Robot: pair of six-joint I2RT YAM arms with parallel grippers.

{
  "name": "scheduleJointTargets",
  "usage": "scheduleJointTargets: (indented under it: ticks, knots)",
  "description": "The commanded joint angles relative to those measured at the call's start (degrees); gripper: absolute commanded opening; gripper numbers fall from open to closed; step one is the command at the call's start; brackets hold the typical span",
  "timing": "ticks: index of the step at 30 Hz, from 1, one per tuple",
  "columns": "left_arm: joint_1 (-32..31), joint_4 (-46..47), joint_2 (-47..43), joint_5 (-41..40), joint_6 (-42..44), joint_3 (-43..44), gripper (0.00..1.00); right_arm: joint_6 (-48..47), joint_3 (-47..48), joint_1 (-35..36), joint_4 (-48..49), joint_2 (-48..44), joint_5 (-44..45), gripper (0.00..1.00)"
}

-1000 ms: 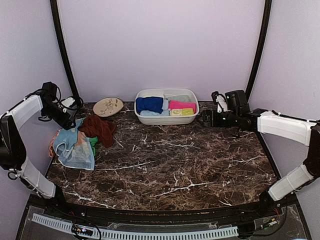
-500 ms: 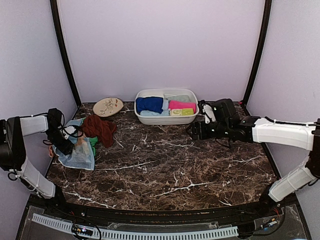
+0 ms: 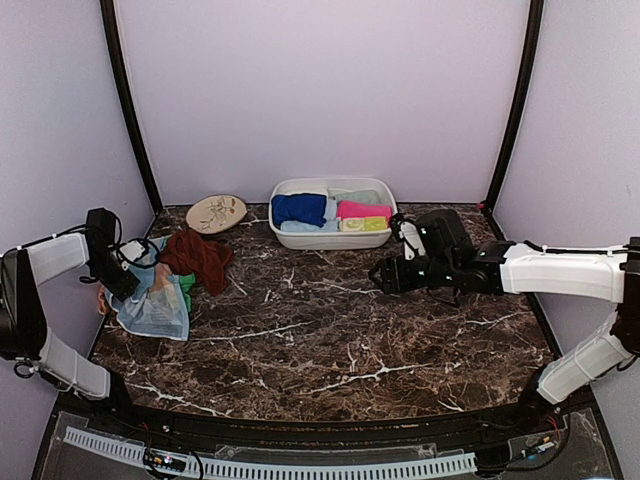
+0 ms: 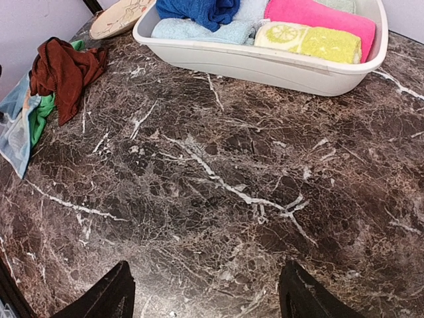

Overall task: Roll the towels
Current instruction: Pick up the towel from the towel pile, then place the towel at the center of the board.

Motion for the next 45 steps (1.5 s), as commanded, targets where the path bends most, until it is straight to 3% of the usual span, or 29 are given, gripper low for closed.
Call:
scheduleJointTargets:
  ticks: [1, 4, 7, 13, 20, 26, 36, 40, 45]
  knots:
    - [0.02, -4.49, 3.23, 2.08, 0.17, -0.95, 0.71, -0.64, 1.12, 0.6, 1.01, 0.09, 0.18, 0.73]
    - [0.08, -3.08, 6.2, 1.16, 0.09, -0.66, 0.7, -1.09, 1.29, 0.57, 0.37, -1.09, 0.68, 0.73]
    - [0.08, -1.3, 8.96, 0.98, -1.26, 1.68, 0.58, -1.04, 1.28, 0.61, 0.01, -1.88, 0.82, 0.71]
    - [0.03, -4.85, 12.59, 2.94, -4.57, 8.44, 0.01, -0.41, 0.68, 0.66, -0.4, -3.05, 0.19, 0.64]
    - [-0.01, -12.06, 6.25, 7.92, -6.61, 15.43, 0.0, -0.98, 1.99, 0.75, -1.68, -2.25, -0.56, 0.61]
    - [-0.37, -16.93, -2.68, 18.51, -10.02, 26.51, 0.0, -1.97, 5.12, 0.77, -3.04, -0.29, -1.44, 0.57]
    - [-9.92, -12.79, -3.46, 16.37, -15.41, 63.77, 0.0, -2.24, 7.9, 0.82, -4.83, 0.71, -1.02, 0.53]
    - [-11.86, -10.72, -0.62, 24.42, -16.76, 74.65, 0.0, -1.92, 8.06, 0.73, -5.49, 0.42, -0.51, 0.52]
    - [-14.18, -4.77, -1.7, 37.46, -18.86, 74.06, 0.0, -1.0, 7.86, 0.79, -6.18, -0.21, 0.82, 0.52]
